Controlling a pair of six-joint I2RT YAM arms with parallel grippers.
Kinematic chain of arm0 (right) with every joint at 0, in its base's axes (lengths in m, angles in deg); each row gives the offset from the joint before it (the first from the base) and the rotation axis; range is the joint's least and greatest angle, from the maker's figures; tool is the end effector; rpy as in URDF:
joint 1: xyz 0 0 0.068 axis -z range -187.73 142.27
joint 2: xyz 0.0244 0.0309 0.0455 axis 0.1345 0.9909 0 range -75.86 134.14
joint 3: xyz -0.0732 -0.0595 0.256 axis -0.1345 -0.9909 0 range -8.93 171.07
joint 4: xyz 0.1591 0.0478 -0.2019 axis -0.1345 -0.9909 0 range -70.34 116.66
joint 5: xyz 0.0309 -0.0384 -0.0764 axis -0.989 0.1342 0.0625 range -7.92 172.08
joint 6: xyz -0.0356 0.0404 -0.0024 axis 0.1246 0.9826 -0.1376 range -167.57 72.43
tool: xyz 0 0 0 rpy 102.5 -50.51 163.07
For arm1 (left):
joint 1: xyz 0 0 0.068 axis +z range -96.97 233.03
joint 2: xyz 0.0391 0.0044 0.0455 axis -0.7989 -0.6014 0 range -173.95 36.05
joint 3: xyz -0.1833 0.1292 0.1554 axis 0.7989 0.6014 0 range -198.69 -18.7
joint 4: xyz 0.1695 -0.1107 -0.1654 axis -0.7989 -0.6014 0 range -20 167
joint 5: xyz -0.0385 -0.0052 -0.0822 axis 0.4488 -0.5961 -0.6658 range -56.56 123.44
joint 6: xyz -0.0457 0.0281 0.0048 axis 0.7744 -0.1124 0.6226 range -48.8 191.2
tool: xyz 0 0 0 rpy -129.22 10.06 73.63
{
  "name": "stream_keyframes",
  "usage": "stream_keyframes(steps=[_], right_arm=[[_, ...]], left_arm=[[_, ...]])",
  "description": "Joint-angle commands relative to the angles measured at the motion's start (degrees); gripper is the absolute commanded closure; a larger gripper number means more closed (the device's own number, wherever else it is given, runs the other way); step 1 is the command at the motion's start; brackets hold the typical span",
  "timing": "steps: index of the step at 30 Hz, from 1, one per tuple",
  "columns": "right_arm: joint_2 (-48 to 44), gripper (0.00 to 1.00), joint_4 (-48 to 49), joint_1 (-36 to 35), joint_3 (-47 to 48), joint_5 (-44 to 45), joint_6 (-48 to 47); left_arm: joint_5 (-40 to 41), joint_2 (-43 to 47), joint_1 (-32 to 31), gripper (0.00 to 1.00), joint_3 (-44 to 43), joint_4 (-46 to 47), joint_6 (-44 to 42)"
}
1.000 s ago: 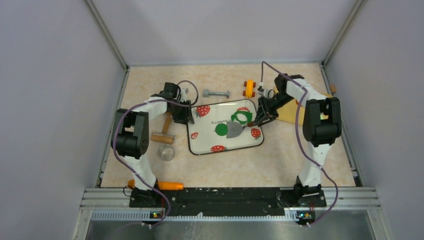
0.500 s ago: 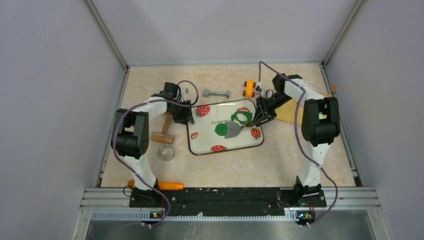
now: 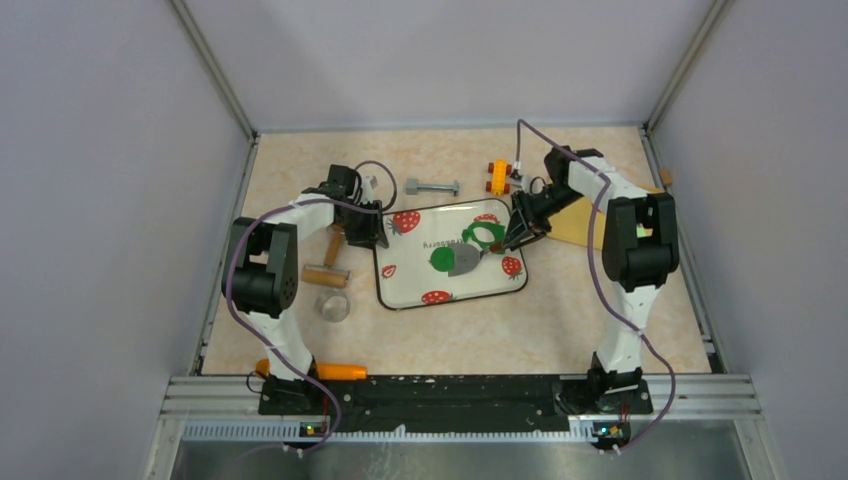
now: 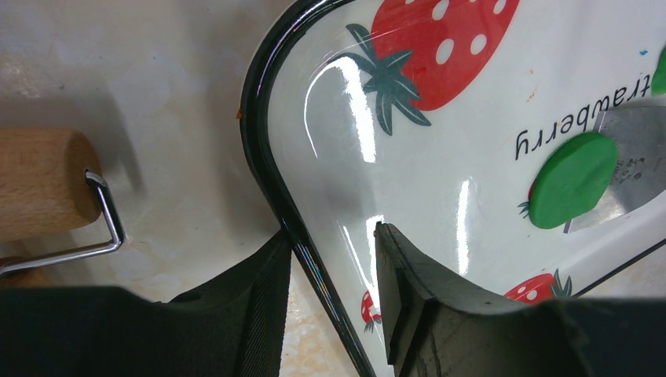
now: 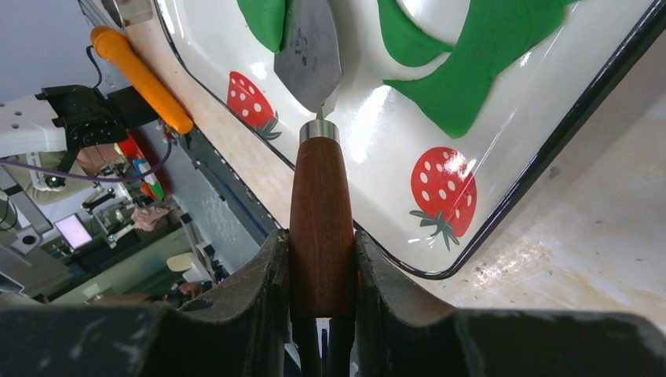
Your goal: Roll out the dumpling wrappers from the dough
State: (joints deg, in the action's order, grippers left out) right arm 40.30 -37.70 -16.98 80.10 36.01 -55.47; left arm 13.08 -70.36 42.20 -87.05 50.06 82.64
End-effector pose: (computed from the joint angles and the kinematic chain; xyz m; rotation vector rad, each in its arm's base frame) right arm 0.3702 0.0862 0.1935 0.4112 -2.8313 -1.2156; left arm 0.3610 -0.0816 0.1658 0.0938 2.7221 -0.5962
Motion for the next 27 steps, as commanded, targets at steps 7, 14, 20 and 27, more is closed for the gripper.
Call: stream_keyframes(steps=[7, 14, 20, 27], right_arm=[[0.87, 1.00, 1.58, 0.39, 2.72, -7.43, -2.84], [-0.72, 1.00, 1.18, 2.43, 1.93, -12.57, -3.74], [-1.57, 1.00, 2.09, 3.05, -0.01, -12.69, -3.97], [-1.87, 1.00, 1.26, 3.40, 1.33, -4.62, -4.36]], left_arm=[[-3.72, 0.00, -0.95, 0.53, -0.30, 1.63, -0.28], [-3.87, -0.05, -0.95, 0.53, -0.51, 1.71, -0.36], [-4.06, -0.29, -0.99, 0.53, -0.63, 1.80, -0.37], [-4.07, -0.09, -0.99, 0.52, -0.90, 1.79, -0.37]])
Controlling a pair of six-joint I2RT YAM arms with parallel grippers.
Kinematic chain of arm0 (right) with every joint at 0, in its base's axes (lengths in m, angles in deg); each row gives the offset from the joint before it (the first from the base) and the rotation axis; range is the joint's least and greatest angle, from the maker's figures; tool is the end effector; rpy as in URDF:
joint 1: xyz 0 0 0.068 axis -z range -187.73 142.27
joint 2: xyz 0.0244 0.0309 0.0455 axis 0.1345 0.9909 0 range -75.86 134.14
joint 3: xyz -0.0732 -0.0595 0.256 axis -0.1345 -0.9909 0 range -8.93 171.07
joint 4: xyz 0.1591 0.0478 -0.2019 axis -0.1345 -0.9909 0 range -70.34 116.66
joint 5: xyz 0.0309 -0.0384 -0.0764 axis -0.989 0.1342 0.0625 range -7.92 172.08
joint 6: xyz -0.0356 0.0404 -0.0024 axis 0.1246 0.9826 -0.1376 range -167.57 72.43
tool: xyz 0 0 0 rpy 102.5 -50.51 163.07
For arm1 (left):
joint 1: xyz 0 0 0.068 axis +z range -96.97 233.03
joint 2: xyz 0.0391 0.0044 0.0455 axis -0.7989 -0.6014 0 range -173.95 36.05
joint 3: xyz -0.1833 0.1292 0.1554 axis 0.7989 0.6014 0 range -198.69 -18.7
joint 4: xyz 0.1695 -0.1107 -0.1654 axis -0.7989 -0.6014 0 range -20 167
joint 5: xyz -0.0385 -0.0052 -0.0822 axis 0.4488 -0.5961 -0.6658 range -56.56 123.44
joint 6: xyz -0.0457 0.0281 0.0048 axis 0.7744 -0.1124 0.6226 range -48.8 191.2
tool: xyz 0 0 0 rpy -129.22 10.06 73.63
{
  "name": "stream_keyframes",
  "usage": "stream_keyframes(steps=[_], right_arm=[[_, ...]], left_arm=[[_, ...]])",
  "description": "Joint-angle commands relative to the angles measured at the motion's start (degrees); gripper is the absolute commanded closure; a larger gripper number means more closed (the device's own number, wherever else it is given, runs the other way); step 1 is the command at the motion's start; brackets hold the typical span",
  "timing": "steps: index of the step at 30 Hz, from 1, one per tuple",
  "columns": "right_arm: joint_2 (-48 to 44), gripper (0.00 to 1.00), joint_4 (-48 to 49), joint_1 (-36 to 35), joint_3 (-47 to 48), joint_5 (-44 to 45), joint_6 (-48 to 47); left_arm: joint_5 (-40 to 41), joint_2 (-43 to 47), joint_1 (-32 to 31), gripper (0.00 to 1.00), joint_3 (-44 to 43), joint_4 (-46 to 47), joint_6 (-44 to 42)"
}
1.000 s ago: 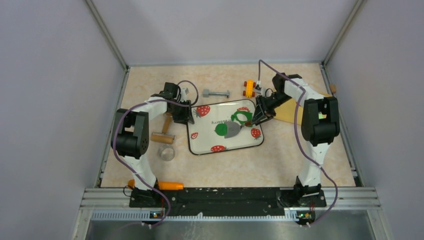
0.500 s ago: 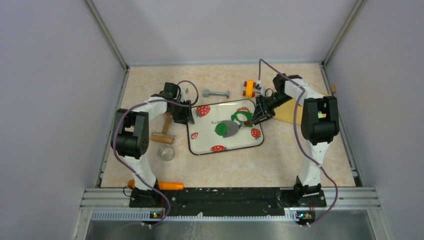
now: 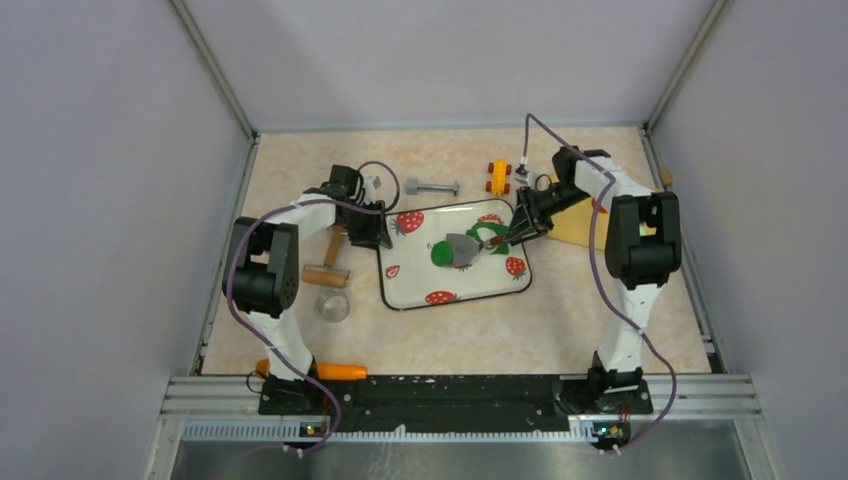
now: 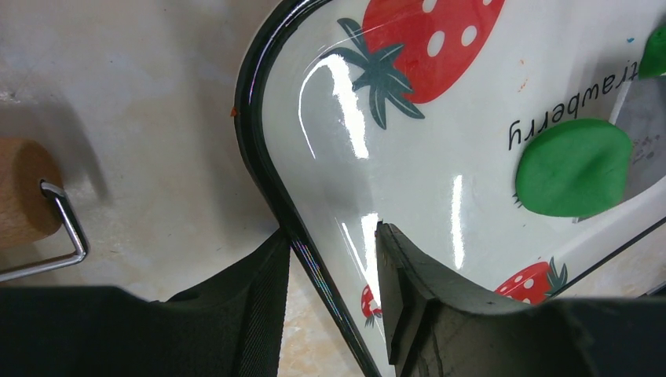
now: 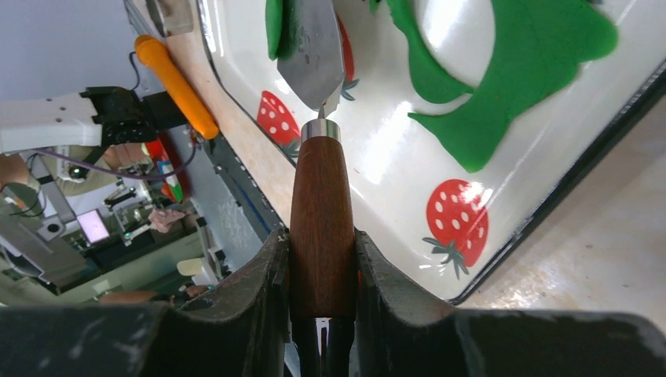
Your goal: Roll out the dumpling wrappers from the dough
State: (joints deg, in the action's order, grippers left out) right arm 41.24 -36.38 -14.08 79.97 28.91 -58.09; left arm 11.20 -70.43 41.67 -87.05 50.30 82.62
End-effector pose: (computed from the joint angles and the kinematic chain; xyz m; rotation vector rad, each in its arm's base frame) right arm 0.3770 0.0706 0.1903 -0.3957 2.7695 1.3998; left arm 0.3603 -0.0860 0.1660 0.1177 2.7173 -0.6435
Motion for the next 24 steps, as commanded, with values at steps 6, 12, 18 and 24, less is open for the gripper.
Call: stream_keyframes(steps=[6, 12, 18, 24], right_arm=[[-2.32, 1.00, -0.32, 0.55, -0.09, 7.93, -2.41], [0.07, 1.00, -0.06, -0.44, 0.53, 8.79, -2.46], [2.45, 1.00, 0.70, -3.05, 4.68, 6.58, 1.27], [3.36, 1.00, 0.83, -4.11, 5.67, 4.31, 2.10]], left_arm=[[-2.35, -0.29, -0.51, 0.52, -0.86, 1.74, -0.24], [-2.45, -0.22, -0.51, 0.52, -0.90, 1.65, -0.21], [-2.55, 0.11, -0.51, 0.52, -0.76, 1.71, -0.21], [-2.24, 1.22, -0.51, 0.51, -0.16, 1.80, -0.58]])
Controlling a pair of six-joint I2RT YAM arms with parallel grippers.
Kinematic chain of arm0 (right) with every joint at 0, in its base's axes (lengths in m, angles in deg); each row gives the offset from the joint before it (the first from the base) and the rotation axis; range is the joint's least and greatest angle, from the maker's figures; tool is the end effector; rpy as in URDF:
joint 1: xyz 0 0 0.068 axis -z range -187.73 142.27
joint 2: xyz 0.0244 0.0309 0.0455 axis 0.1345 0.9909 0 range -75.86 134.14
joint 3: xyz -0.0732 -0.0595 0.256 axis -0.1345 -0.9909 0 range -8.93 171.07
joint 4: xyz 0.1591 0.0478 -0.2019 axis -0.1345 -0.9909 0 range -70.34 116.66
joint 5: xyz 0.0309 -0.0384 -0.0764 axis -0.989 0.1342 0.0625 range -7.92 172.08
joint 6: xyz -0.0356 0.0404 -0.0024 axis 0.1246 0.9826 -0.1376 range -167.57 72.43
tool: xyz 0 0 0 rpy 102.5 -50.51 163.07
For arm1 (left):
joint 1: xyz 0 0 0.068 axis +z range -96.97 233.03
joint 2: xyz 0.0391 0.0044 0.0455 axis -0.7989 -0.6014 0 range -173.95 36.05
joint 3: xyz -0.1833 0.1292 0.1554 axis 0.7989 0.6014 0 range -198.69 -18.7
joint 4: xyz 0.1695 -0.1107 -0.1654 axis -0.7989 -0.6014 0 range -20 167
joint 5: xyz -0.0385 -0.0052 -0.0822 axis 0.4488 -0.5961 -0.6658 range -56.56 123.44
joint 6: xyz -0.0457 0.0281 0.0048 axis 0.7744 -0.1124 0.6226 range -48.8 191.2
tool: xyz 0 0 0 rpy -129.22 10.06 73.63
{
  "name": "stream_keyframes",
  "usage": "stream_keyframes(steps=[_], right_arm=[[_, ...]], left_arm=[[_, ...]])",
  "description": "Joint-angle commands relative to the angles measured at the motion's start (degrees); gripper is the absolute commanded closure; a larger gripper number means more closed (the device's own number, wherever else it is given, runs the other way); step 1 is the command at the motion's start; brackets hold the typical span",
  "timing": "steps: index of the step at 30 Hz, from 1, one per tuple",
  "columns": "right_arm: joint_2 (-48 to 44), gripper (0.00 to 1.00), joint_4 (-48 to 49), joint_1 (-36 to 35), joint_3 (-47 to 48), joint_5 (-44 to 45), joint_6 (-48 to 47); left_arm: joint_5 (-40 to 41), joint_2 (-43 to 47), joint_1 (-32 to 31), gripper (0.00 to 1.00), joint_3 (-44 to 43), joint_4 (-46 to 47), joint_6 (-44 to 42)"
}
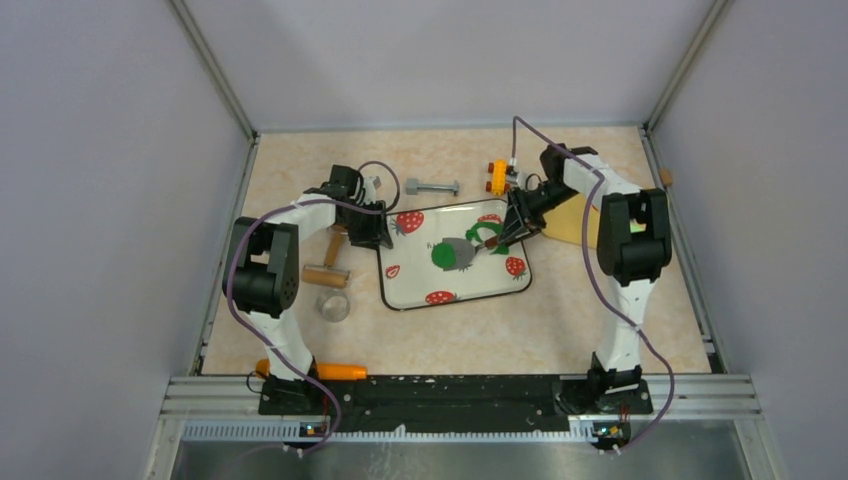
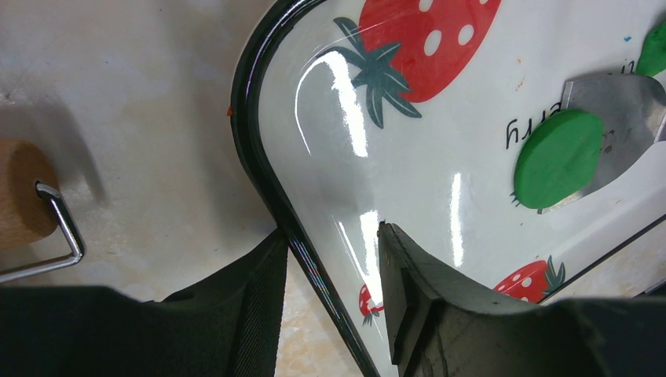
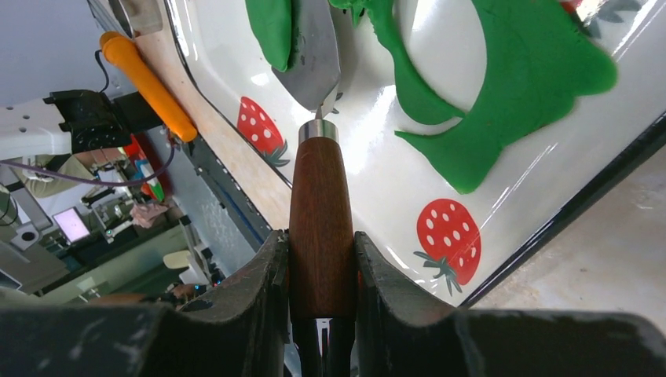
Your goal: Roll out the dumpling wrappers from the dough
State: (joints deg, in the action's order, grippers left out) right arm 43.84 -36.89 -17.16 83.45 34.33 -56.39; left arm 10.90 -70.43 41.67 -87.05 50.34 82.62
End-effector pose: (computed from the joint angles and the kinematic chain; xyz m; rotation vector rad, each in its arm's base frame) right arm 0.3849 0.0906 0.1858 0.4438 -2.8217 -1.2638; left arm 0.3603 -0.0862 0.1660 0.1195 2.7160 -0.6507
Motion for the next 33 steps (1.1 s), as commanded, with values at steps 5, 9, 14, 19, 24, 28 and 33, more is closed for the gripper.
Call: stream_keyframes(steps=[5, 9, 14, 19, 24, 28, 33], right_arm=[[-0.29, 1.00, 1.61, -0.67, 1.75, -3.73, -0.75], [-2.00, 1.00, 1.93, 0.67, 0.57, -9.54, -1.58], [-4.59, 1.00, 2.84, 2.74, -1.23, -14.21, -1.46], [-9.21, 1.00, 4.01, 6.00, -3.54, -16.83, -0.47], [-13.76, 1.00, 3.69, 13.31, -5.75, -17.40, 0.32], [-14.54, 1.00, 0.46, 22.20, -3.35, -14.66, -1.53], [-13.76, 1.00, -2.24, 33.12, 0.88, -9.49, -1.91]], left_arm=[[-1.54, 1.86, -0.51, 0.50, 0.20, 1.87, -1.00], [-1.54, 1.90, -0.55, 0.50, 0.38, 1.78, -1.29], [-1.19, 1.65, -0.51, 0.50, -0.21, 1.59, -1.60], [-1.00, 1.36, -0.51, 0.49, -1.75, 0.85, -2.37], [-0.74, 1.60, -0.51, 0.49, -3.46, -0.59, -3.73], [-0.99, 1.75, -0.51, 0.48, -4.23, -0.68, -3.81], [-1.57, 2.69, -0.61, 0.47, -4.26, -0.59, -3.69]])
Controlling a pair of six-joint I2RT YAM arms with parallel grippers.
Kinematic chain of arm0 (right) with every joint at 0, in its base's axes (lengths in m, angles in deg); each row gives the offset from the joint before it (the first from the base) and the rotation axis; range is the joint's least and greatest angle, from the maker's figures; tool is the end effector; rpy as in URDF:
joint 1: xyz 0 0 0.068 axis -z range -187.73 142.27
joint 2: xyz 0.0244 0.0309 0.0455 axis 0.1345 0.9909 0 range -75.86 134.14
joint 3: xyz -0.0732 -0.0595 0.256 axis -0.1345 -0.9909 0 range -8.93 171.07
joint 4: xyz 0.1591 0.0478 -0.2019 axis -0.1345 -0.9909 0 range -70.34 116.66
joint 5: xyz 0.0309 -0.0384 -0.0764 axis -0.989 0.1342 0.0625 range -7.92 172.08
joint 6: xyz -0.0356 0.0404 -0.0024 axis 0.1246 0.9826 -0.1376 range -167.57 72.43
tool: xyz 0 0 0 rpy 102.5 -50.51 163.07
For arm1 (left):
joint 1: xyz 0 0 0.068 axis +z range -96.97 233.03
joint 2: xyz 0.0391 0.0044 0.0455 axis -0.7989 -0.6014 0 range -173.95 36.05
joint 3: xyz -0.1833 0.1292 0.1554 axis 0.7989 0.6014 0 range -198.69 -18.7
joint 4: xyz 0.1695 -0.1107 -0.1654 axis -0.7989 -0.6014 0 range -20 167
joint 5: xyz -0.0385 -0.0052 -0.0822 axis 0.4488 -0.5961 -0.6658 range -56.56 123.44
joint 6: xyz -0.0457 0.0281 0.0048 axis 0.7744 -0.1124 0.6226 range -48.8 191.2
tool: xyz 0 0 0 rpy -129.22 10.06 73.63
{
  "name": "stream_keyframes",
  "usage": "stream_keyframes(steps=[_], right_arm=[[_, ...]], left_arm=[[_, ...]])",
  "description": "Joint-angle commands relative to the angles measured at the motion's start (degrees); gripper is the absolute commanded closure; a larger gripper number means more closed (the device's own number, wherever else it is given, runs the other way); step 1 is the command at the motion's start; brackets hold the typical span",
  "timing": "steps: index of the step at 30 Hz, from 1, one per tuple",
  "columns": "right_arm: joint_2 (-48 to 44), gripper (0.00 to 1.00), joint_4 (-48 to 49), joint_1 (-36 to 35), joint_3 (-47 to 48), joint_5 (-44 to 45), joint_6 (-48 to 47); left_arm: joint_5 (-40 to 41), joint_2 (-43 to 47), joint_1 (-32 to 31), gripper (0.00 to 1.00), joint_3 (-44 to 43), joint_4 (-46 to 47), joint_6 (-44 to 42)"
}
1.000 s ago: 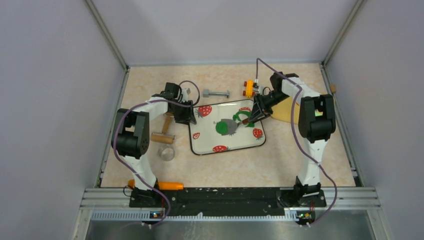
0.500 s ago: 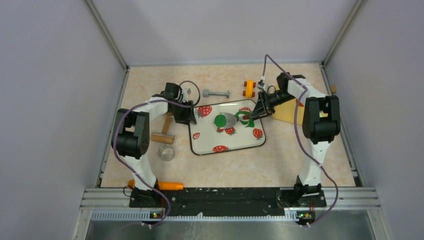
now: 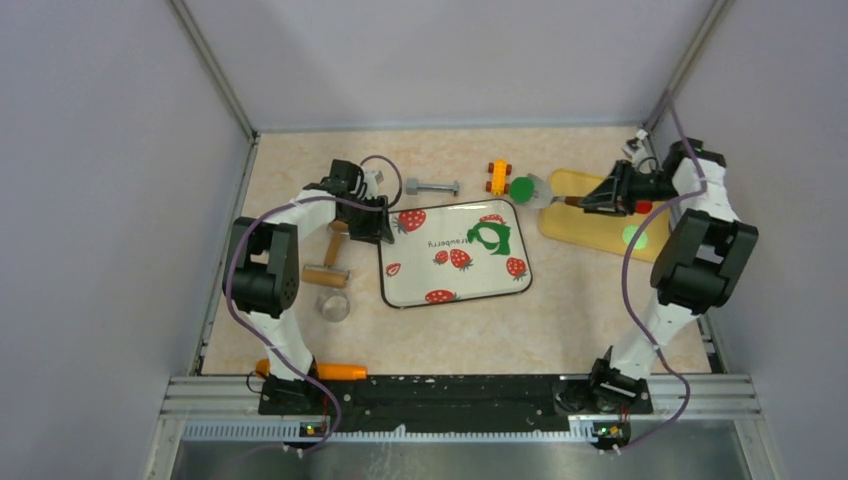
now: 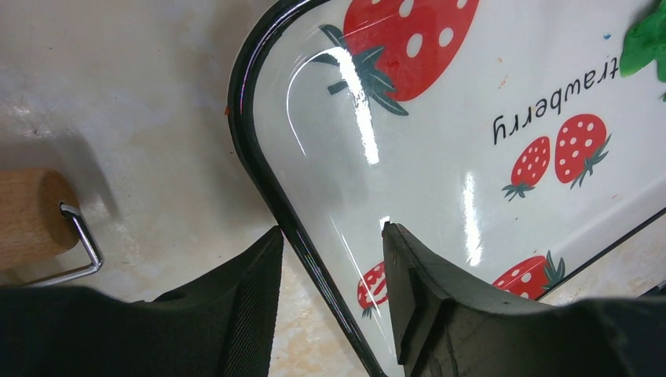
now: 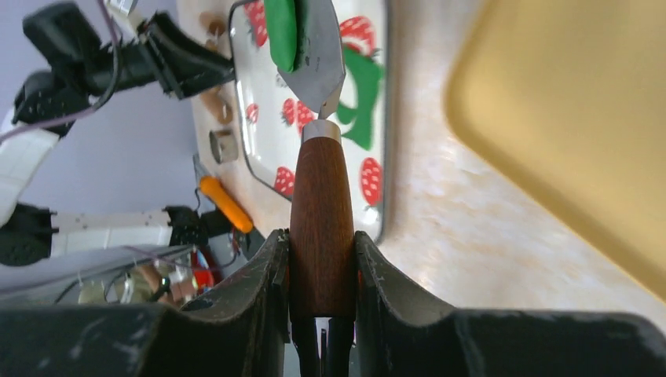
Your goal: Roll out the dumpling wrappers from the dough
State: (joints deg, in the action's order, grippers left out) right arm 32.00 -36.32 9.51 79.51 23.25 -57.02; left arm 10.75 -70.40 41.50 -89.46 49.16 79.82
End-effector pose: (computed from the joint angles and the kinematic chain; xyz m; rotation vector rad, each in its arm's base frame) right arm 0.3569 -0.0789 0.2483 0.0752 2.4712 1.3171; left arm 0.3661 -0.0886 0.1770 0.1948 2.6817 -0.6412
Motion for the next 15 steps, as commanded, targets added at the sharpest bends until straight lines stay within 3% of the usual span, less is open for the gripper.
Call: stream_keyframes(steps=[1, 10, 15], right_arm=[[-1.68, 1.00, -3.64, 8.22, 5.50, 2.61, -1.81], [-1.79, 1.00, -10.95, 17.38, 6.13, 8.90, -7.87], [1.79, 1.00, -16.86, 20.33, 12.53, 13.53, -12.34]], left_arm=[[-1.44, 2.92, -0.42, 0.47, -1.73, 0.67, -0.89], [-1.20, 4.30, -0.45, 0.45, -0.79, 0.80, -1.53], [-1.73, 4.33, -0.43, 0.45, -0.77, 1.10, -1.31]])
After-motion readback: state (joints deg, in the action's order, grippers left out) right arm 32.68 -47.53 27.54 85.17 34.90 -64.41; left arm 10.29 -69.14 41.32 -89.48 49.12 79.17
